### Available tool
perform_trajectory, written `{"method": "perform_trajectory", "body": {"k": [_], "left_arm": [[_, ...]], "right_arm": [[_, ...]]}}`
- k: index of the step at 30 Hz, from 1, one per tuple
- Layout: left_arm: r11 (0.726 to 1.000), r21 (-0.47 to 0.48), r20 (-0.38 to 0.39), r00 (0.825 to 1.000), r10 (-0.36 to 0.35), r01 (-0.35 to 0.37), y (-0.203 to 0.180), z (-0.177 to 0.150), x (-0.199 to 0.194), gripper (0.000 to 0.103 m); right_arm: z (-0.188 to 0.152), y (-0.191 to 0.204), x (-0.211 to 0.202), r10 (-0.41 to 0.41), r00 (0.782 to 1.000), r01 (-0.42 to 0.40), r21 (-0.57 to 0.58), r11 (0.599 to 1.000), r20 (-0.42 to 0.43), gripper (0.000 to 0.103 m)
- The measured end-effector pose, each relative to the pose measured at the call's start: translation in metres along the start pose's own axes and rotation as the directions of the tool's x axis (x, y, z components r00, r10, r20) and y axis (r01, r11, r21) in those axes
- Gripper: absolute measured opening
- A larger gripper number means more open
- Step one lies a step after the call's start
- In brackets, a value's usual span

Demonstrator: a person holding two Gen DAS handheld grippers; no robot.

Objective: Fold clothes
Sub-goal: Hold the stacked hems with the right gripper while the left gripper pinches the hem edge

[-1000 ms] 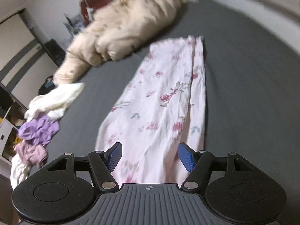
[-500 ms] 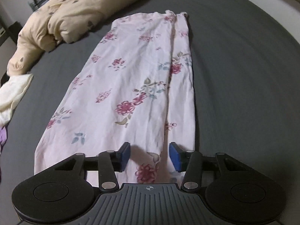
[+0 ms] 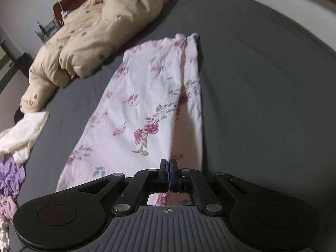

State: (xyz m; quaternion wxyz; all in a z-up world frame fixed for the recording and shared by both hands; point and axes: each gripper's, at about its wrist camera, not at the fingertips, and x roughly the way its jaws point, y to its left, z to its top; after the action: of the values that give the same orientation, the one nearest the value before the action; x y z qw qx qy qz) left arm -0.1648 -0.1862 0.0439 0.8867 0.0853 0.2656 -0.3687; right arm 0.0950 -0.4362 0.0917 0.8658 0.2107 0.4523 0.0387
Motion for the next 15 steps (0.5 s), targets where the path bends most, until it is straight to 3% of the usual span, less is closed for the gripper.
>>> {"method": "perform_trajectory", "body": {"k": [7,15], "left_arm": [[0.999,0.042,0.011,1.000,-0.029,0.029,-0.002,0.005,-0.010,0.009],[0.998,0.052,-0.066,0.997,-0.026,0.029,-0.007,-0.003,0.004,0.010]], "right_arm": [[-0.005,-0.020,-0.002,-0.031,1.000,0.031,0.063,0.998,-0.004,0.001],[-0.012,-0.027,0.023,-0.056,0.998,0.060,0.112,0.992,-0.035,0.002]]}}
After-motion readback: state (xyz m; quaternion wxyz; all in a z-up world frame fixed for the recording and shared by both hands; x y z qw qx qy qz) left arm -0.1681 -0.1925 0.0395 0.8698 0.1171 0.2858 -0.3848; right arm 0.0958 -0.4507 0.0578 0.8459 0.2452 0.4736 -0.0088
